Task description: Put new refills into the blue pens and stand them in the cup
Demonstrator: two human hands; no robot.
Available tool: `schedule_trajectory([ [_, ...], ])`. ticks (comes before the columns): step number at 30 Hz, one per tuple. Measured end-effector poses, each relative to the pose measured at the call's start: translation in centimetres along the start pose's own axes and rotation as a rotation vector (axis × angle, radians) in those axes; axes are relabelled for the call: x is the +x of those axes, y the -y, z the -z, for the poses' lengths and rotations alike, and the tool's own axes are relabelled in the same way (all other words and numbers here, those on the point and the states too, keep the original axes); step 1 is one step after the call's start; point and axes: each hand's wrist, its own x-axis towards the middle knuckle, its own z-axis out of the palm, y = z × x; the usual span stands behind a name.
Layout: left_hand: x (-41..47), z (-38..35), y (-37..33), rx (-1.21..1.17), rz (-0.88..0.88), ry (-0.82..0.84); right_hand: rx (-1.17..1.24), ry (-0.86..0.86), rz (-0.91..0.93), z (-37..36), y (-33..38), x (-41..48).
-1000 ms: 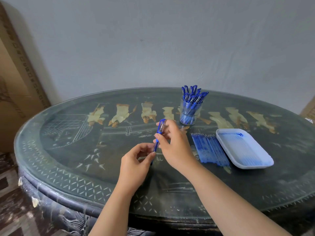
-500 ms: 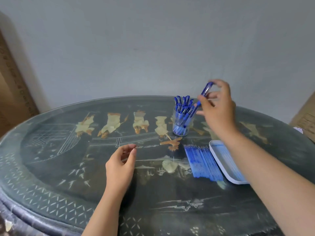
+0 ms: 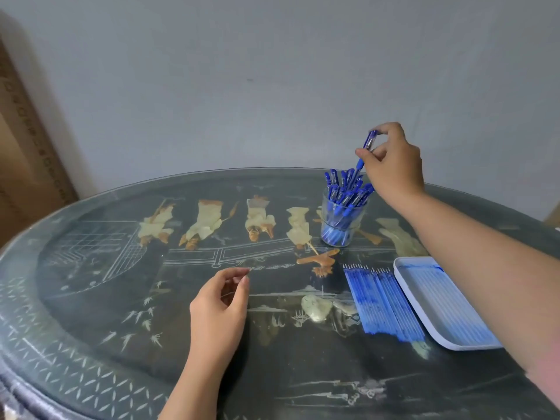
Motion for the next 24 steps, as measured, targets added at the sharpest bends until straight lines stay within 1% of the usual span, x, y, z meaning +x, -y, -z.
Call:
schedule_trajectory([
  [2, 0.0, 0.0, 0.0, 0.002, 0.004, -0.004, -0.035, 0.055, -0.008, -0.3, -0.5, -0.1],
  [5, 0.1, 0.0, 0.1, -0.002, 0.008, -0.008, -0.020, 0.123, -0.002, -0.7, -0.8, -0.3],
  [8, 0.1, -0.1, 0.1, 0.009, 0.005, -0.007, -0.061, 0.134, 0.035, -1.2, -1.3, -0.2],
  [12, 0.2, -0.1, 0.1, 0.015, 0.003, -0.016, -0.243, 0.120, 0.126, -1.9, -2.4, -0.2],
  [14, 0.2, -0.1, 0.1, 0.015, 0.002, -0.018, -0.346, 0.145, 0.157, -2.2, -2.9, -0.5],
  [17, 0.3, -0.1, 0.2, 0.015, 0.000, -0.021, -0.359, 0.195, 0.109, -2.5, -2.9, -0.6],
  [21, 0.3, -0.2, 0.3, 0.022, -0.001, -0.027, -0.235, 0.234, -0.041, -2.8, -2.8, 0.3],
  [24, 0.4, -0.1, 0.3, 0.019, -0.004, -0.019, -0.222, 0.250, -0.064, -3.2, -3.1, 0.4],
])
